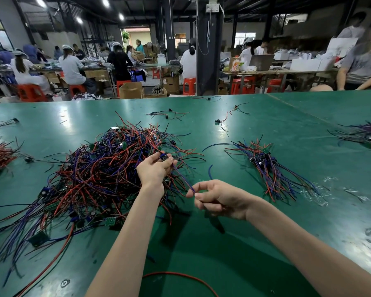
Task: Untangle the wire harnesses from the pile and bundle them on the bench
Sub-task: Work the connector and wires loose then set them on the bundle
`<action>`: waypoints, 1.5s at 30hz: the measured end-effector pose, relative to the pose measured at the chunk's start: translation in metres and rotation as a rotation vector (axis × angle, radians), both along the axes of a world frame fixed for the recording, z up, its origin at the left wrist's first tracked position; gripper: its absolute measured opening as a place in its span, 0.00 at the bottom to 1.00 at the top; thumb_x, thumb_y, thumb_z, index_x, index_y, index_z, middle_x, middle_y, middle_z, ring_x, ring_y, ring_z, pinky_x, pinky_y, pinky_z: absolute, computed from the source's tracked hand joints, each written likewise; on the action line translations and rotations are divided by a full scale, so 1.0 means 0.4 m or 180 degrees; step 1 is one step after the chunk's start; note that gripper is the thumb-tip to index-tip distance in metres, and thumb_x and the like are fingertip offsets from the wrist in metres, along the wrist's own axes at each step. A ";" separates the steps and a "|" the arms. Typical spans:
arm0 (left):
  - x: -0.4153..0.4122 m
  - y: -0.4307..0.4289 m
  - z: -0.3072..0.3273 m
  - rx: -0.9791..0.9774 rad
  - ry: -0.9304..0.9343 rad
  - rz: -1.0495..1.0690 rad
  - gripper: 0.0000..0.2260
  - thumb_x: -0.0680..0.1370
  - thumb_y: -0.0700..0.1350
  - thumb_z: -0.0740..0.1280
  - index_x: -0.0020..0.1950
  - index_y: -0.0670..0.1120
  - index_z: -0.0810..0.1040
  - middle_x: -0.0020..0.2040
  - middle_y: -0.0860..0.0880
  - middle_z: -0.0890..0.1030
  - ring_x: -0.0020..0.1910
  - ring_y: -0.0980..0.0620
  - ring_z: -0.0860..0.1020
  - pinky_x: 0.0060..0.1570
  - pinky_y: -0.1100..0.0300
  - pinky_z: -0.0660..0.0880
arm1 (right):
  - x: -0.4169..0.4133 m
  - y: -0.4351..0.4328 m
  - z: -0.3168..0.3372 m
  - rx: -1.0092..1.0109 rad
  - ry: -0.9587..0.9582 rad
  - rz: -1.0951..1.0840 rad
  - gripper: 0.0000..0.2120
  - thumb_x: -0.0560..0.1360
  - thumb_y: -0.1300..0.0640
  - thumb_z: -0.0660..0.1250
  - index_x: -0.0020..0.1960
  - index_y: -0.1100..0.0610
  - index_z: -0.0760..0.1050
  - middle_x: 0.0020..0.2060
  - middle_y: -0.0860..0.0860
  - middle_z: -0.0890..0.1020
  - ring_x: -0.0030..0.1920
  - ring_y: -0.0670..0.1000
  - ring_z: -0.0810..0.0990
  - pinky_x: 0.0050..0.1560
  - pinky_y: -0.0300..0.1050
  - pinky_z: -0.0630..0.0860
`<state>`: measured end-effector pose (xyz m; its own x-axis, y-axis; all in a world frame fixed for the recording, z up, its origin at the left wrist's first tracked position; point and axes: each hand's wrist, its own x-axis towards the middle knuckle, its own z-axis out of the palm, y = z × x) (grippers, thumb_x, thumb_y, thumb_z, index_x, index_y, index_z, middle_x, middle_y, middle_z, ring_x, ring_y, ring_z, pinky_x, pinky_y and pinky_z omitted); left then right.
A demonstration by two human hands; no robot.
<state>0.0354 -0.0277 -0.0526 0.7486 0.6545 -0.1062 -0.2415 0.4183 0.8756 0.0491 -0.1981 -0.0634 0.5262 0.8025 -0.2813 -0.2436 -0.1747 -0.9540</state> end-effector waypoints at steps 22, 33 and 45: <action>-0.008 -0.015 0.012 0.0291 0.0065 -0.0102 0.11 0.73 0.26 0.66 0.41 0.41 0.75 0.43 0.42 0.77 0.32 0.51 0.80 0.32 0.65 0.79 | -0.016 -0.002 -0.006 -0.0278 -0.0837 0.0354 0.10 0.79 0.69 0.55 0.53 0.59 0.72 0.32 0.55 0.77 0.18 0.42 0.64 0.18 0.32 0.58; -0.008 -0.022 0.009 0.0363 0.0036 -0.0187 0.09 0.73 0.26 0.68 0.43 0.40 0.76 0.38 0.45 0.77 0.28 0.52 0.81 0.36 0.62 0.81 | -0.006 -0.011 0.000 -0.0230 -0.0902 0.0633 0.11 0.79 0.69 0.54 0.56 0.58 0.70 0.33 0.53 0.79 0.19 0.42 0.66 0.20 0.32 0.60; 0.012 -0.093 0.008 0.0097 -0.0116 -0.1028 0.07 0.74 0.28 0.66 0.49 0.38 0.76 0.42 0.43 0.78 0.30 0.56 0.81 0.32 0.67 0.78 | 0.066 -0.013 0.052 -0.0150 -0.1364 -0.0901 0.10 0.78 0.53 0.64 0.43 0.58 0.77 0.29 0.47 0.82 0.18 0.42 0.62 0.18 0.32 0.56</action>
